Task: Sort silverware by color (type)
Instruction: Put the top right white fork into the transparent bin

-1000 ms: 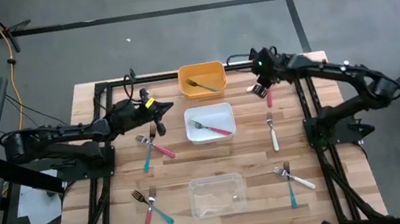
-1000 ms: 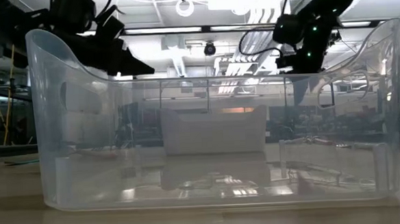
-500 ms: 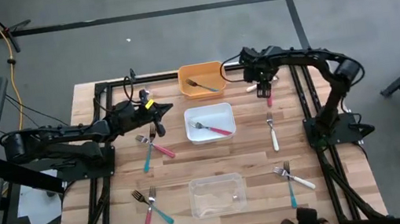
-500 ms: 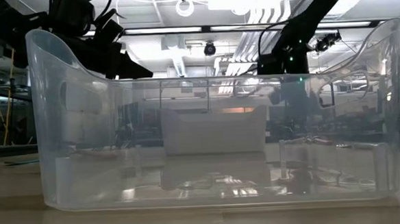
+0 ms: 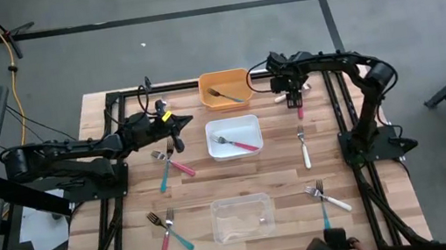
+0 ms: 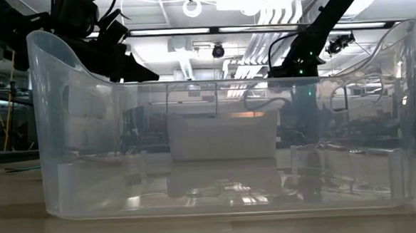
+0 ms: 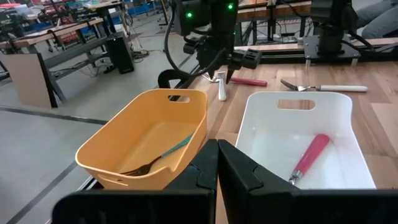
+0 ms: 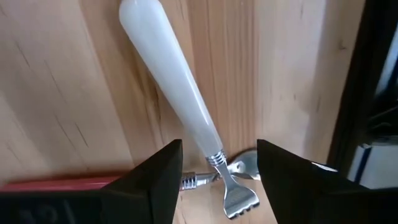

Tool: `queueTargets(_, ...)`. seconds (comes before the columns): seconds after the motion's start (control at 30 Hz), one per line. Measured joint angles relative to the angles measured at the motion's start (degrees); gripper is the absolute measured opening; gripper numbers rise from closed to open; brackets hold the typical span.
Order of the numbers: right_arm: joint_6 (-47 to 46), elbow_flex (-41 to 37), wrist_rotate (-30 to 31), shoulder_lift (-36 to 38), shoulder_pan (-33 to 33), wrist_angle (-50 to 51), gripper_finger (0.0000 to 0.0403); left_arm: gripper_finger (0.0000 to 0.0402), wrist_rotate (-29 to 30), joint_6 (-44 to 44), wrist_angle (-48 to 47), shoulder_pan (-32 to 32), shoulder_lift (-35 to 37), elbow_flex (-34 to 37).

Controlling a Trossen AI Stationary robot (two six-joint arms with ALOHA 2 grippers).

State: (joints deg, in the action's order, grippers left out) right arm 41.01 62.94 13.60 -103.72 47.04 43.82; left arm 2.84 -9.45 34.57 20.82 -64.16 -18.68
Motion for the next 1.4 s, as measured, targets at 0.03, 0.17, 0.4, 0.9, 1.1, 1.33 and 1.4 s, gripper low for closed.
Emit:
queueTargets(0.03,0.1,0.0,-0.1,-0.2,0.2,0.0,0.0199,0.0,0.0,0.0,0.0,0.0,0.0,0.0)
queueTargets(0.17,1.6,0.0,-1.6,-1.1,1.3,-0.5,0.0199,0.0,0.0,0.0,0.0,0.0,0.0,0.0)
queueTargets(0.4,2.5,0.2,-3.9,-2.7,3.6,-0.8,0.0197,0.0,0.0,-0.1,0.0,0.0,0.0,0.0)
queueTargets(0.9,4.2,0.5,-6.7,-2.9,4.9,-1.8,0.0042,0.0,-0.4,-0.1,0.0,0.0,-0.1,0.0)
queueTargets(1.1,2.6,0.3,-6.1,-1.8,4.8,-1.8,0.0044,0.0,-0.4,-0.2,0.0,0.0,-0.1,0.0)
queueTargets(1.33,-1.6,0.4,-5.2,5.2,2.5,3.2,0.0043,0.0,-0.4,-0.3,0.0,0.0,0.0,0.0)
queueTargets(1.4,-3.8,0.4,-5.3,8.1,1.1,5.2,0.0042,0.0,-0.4,-0.2,0.0,0.0,-0.1,0.0)
